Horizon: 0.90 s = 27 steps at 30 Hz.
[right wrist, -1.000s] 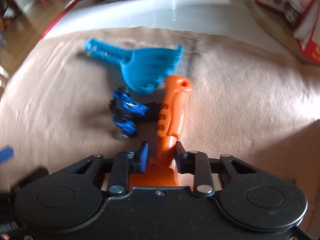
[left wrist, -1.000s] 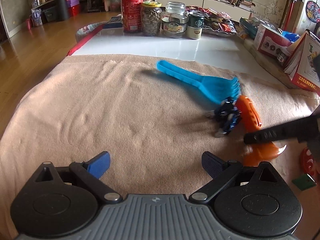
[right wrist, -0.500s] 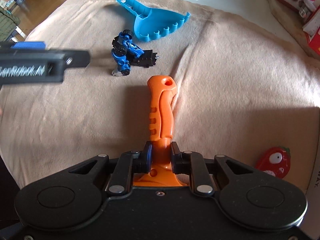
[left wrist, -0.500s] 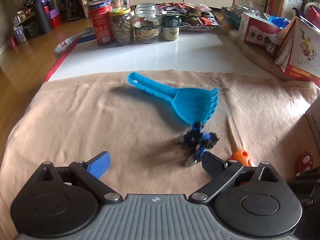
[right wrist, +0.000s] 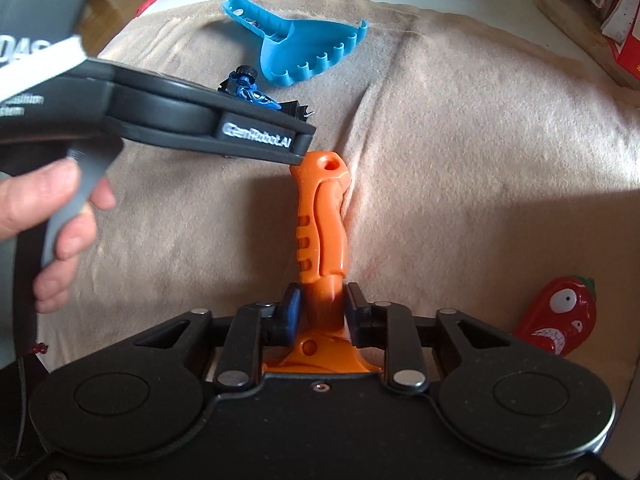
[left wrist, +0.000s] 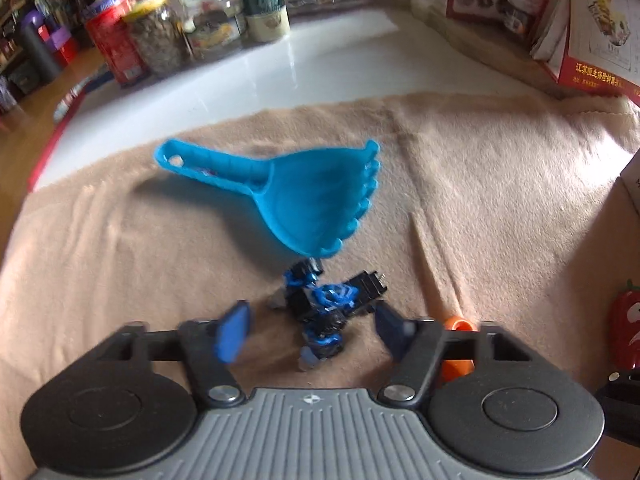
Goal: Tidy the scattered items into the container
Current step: 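Lower the right tool onto the orange axe handle and close on it, then carry the orange axe with the right tool while the left tool carries the blue robot toward the box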
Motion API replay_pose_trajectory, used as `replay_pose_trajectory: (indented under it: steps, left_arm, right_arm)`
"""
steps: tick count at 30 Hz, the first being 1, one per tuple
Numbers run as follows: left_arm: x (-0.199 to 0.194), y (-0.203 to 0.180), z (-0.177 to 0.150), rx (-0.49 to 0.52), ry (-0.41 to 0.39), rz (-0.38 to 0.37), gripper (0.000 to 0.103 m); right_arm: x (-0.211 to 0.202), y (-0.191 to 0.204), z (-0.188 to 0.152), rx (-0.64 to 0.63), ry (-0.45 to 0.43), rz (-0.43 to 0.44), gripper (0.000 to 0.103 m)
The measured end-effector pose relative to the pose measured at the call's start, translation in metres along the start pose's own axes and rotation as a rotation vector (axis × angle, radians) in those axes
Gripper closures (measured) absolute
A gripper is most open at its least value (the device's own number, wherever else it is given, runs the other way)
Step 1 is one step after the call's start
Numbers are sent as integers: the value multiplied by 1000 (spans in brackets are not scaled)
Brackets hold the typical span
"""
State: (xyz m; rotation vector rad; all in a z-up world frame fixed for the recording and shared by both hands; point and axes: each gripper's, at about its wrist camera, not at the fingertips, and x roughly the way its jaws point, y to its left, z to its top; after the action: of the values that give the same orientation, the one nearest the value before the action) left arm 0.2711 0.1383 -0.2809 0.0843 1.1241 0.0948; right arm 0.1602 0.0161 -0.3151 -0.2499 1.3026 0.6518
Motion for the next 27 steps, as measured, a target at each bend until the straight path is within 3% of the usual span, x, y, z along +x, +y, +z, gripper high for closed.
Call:
replay_pose_trajectory:
  steps: [1, 2, 3, 5, 10, 11, 13, 14, 17, 23, 27]
  left_arm:
    - [4, 1, 0, -16, 15, -11, 56]
    - [5, 2, -1, -40, 11, -32, 67]
    - [5, 3, -1, -57, 11, -41, 77]
    - [6, 2, 1, -54, 12, -37, 81]
    - [4, 5, -3, -41, 21, -41, 81]
    - [3, 7, -5, -42, 22, -40, 81]
    - [0, 13, -7, -47, 22, -34, 81]
    - [-2, 16, -9, -53, 17, -29, 81]
    - [-9, 25, -14, -50, 13, -19, 81]
    - [-29, 40, -22, -52, -6, -20, 81]
    - [-42, 45, -26, -50, -12, -17, 81]
  right_arm:
    - [0, 1, 0, -2, 4, 6, 52]
    - [1, 3, 0, -5, 11, 0, 39]
    - [1, 6, 0, -14, 14, -22, 33]
    - [4, 12, -2, -42, 11, -70, 33]
    - [2, 13, -7, -51, -25, -70, 31]
    - [1, 15, -8, -70, -28, -73, 33]
    - [-2, 18, -11, -116, -38, -113, 52]
    - [-4, 21, -11, -133, -45, -124, 74]
    - [-10, 19, -13, -106, -40, -68, 74]
    - [-27, 20, -16, -108, -111, -82, 74]
    - [-37, 24, -13, -129, -109, -101, 85]
